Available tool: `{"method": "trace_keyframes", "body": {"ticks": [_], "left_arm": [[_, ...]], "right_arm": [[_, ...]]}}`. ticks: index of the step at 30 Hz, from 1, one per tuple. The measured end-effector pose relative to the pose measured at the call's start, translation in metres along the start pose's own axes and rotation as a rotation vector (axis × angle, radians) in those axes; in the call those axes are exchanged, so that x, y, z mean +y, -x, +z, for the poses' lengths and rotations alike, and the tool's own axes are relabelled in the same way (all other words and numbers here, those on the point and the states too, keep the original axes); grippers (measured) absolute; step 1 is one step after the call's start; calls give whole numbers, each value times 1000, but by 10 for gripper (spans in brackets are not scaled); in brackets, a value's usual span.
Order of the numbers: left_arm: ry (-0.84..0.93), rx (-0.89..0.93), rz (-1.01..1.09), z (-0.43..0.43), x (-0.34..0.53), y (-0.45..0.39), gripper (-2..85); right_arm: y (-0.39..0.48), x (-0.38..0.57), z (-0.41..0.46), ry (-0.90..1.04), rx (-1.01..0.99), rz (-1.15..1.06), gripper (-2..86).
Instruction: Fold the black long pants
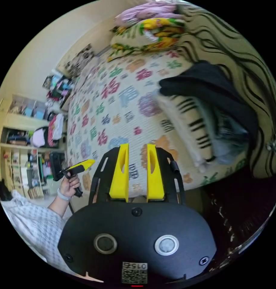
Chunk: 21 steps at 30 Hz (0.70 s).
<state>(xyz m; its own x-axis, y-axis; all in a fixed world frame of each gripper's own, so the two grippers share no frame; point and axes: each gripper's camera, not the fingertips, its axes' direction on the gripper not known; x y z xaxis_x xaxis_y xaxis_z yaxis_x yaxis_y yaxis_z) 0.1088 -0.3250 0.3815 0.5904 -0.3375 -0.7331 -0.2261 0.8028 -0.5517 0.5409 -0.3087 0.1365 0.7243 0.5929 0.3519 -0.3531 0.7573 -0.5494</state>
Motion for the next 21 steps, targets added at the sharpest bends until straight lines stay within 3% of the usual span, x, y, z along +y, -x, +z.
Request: {"method": "trace_keyframes", "body": {"ticks": [6, 9, 11, 16, 21], "left_arm": [[21, 96, -102, 113, -114, -56, 109], [1, 134, -176, 167, -167, -80, 111], [-57, 94, -238, 202, -202, -96, 118], [-21, 83, -416, 270, -257, -109, 131], [-143, 43, -337, 269, -284, -152, 37]], "right_arm": [[-79, -2, -103, -162, 134, 163, 107], [-79, -8, -133, -149, 385, 31, 113], [-76, -13, -141, -113, 430, -78, 103], [-77, -32, -148, 49, 397, -185, 86], [-85, -22, -218, -26, 215, -127, 5]]}}
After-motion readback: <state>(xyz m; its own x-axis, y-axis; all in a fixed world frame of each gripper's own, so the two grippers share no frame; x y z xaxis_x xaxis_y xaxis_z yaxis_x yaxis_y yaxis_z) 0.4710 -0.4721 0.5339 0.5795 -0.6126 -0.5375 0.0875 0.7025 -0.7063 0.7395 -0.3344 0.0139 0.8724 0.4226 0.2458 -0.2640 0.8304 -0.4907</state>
